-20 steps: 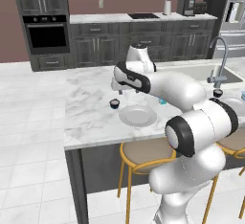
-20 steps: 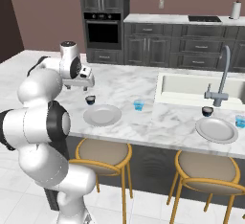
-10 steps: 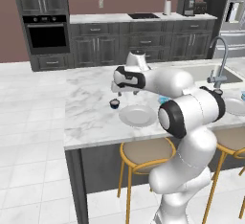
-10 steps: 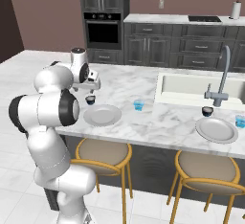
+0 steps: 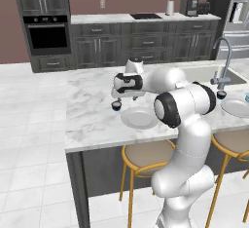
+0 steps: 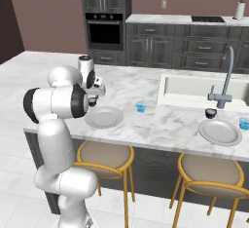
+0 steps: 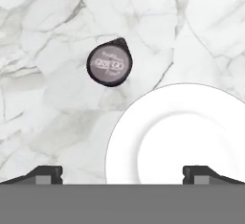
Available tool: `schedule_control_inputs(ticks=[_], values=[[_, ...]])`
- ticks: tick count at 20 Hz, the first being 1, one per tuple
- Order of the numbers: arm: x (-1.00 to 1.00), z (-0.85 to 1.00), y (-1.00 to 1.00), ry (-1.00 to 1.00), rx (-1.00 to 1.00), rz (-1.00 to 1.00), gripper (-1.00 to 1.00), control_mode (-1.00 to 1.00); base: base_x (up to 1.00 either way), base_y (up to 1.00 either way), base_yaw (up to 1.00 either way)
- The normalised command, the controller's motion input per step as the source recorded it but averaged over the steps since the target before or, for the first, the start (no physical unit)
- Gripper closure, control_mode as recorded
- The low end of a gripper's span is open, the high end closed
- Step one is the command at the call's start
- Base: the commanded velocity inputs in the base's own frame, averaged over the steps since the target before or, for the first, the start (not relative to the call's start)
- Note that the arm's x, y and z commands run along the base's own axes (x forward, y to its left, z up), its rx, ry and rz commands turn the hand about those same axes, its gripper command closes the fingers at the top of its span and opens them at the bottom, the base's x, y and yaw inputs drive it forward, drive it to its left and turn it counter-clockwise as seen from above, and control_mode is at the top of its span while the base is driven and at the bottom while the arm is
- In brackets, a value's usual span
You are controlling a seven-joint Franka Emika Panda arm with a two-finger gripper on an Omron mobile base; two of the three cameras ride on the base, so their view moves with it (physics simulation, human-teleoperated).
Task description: Place two yogurt containers on each plate.
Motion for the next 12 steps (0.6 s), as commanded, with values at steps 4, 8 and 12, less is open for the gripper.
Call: schedule_control_inputs(ticks=[4, 8, 12], values=[[0.38, -0.47, 0.17, 0.05, -0.04, 0.0, -1.0, -1.0, 0.0, 0.0, 0.0], [0.3, -0.29, 0.25, 0.04, -0.03, 0.0, -1.0, -1.0, 0.0, 0.0, 0.0], [0.33, -0.06, 0.16, 0.0, 0.0, 0.0, -1.0, -1.0, 0.0, 0.0, 0.0]])
